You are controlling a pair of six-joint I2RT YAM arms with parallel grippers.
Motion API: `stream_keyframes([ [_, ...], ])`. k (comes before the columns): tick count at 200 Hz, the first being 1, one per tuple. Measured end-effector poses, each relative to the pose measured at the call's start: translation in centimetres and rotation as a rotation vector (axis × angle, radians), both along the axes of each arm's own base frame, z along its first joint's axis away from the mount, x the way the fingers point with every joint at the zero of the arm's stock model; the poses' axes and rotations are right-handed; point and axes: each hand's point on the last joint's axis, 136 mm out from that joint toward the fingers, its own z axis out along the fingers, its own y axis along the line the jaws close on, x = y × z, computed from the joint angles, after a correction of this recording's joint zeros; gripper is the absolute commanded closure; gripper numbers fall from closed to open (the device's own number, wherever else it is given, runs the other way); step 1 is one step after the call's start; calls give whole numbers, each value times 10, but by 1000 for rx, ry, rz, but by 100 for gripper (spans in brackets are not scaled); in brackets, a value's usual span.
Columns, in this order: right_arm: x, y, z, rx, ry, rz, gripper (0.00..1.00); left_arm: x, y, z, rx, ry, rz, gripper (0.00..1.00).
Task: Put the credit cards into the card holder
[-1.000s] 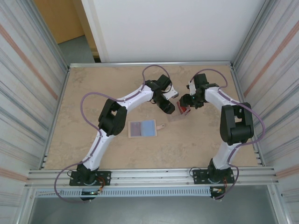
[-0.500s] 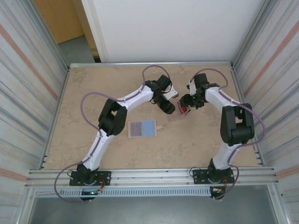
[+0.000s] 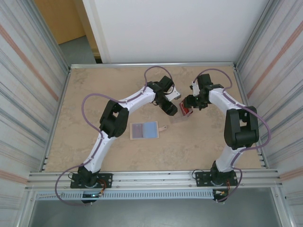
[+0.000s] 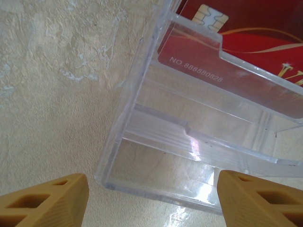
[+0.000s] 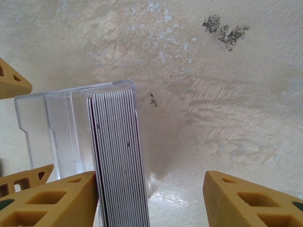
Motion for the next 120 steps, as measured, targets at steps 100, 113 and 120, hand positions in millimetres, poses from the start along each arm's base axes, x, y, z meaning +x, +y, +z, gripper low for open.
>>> stream_keyframes([
  [100,-7,12,-2,-17,11,52,39,0,0,0,0,0,0,28],
  [113,-8,9,-5,-30,18,49,39,0,0,0,-1,-1,0,28],
  [120,-9,8,-6,-35,23,48,39,0,0,0,-1,-1,0,28],
])
